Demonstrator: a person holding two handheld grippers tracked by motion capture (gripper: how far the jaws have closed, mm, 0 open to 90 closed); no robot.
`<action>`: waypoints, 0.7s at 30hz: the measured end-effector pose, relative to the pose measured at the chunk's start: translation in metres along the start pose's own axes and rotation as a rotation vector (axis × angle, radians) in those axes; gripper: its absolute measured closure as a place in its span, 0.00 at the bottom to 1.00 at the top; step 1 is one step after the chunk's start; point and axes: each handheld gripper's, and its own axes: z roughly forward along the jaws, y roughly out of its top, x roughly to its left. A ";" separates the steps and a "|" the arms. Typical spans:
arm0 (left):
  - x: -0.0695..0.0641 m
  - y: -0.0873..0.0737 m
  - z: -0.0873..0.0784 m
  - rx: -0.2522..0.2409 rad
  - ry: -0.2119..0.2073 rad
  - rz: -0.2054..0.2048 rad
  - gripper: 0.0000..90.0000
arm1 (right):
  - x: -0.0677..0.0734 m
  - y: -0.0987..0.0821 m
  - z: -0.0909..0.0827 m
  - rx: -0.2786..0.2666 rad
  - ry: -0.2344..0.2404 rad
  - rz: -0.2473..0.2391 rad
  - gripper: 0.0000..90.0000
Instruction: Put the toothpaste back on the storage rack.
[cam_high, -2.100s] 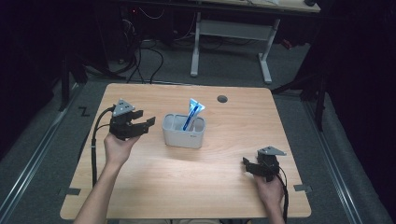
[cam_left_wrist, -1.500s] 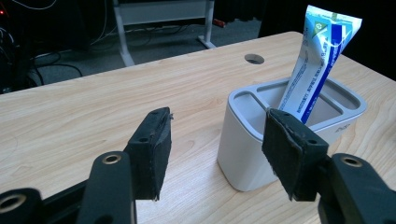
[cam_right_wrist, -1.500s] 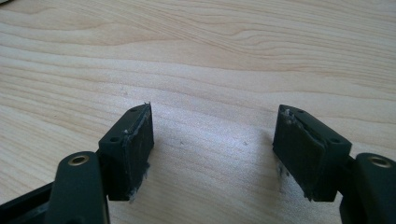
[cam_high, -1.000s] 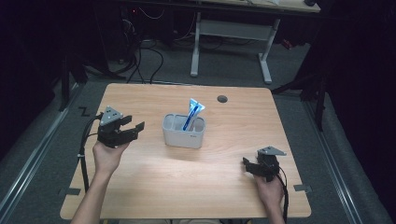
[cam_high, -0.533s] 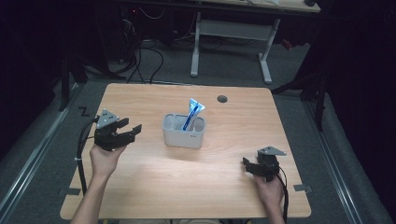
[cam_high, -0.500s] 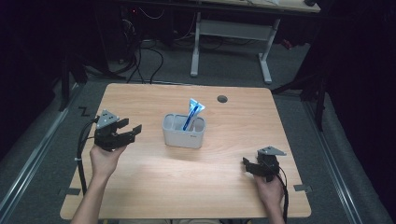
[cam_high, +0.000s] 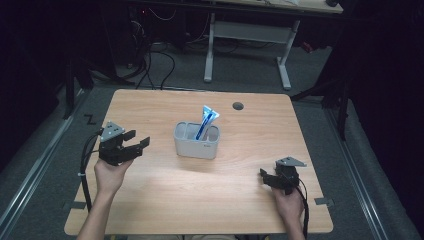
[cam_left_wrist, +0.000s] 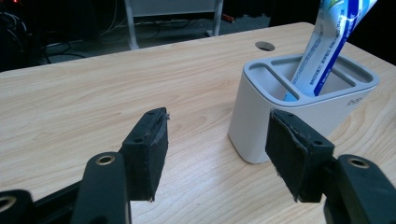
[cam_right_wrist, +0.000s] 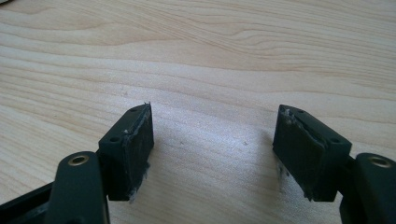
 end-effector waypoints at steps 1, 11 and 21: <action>0.001 -0.001 0.000 0.000 0.000 -0.002 0.44 | 0.000 0.000 0.000 -0.001 0.000 -0.002 0.32; 0.006 -0.012 -0.004 -0.001 0.017 -0.027 0.42 | 0.000 0.000 0.000 -0.001 0.000 -0.001 0.32; 0.010 -0.022 -0.003 0.021 0.021 -0.047 0.42 | 0.000 0.000 0.000 -0.001 -0.002 -0.001 0.32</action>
